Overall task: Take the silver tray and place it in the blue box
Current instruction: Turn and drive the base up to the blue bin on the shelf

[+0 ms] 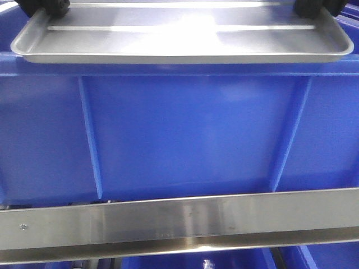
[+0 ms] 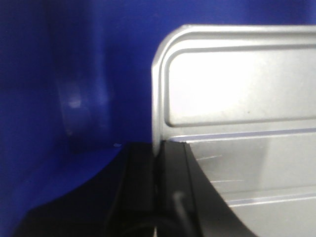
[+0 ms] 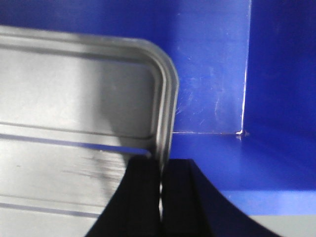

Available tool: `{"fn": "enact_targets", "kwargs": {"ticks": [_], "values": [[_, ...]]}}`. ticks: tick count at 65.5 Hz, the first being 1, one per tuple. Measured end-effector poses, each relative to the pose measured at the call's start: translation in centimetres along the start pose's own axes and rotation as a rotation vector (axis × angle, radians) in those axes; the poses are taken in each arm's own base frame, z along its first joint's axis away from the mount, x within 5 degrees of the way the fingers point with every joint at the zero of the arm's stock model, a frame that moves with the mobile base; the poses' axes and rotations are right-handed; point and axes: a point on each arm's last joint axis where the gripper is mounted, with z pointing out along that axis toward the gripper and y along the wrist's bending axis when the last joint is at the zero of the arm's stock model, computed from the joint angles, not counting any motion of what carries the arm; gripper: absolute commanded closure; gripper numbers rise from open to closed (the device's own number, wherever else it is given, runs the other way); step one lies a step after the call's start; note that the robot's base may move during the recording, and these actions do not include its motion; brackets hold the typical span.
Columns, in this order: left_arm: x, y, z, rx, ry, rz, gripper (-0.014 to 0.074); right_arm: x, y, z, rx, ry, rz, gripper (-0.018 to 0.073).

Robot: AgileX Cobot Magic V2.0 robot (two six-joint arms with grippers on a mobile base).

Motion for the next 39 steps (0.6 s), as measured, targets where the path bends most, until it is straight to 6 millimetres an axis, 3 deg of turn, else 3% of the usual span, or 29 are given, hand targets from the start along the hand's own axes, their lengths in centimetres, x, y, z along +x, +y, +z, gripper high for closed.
{"fn": "enact_targets", "kwargs": {"ticks": [39], "values": [[-0.25,-0.12,0.00,0.013,-0.028,0.006,0.0701,-0.20,0.01,0.00,-0.001,-0.022,-0.005,0.0502]]}}
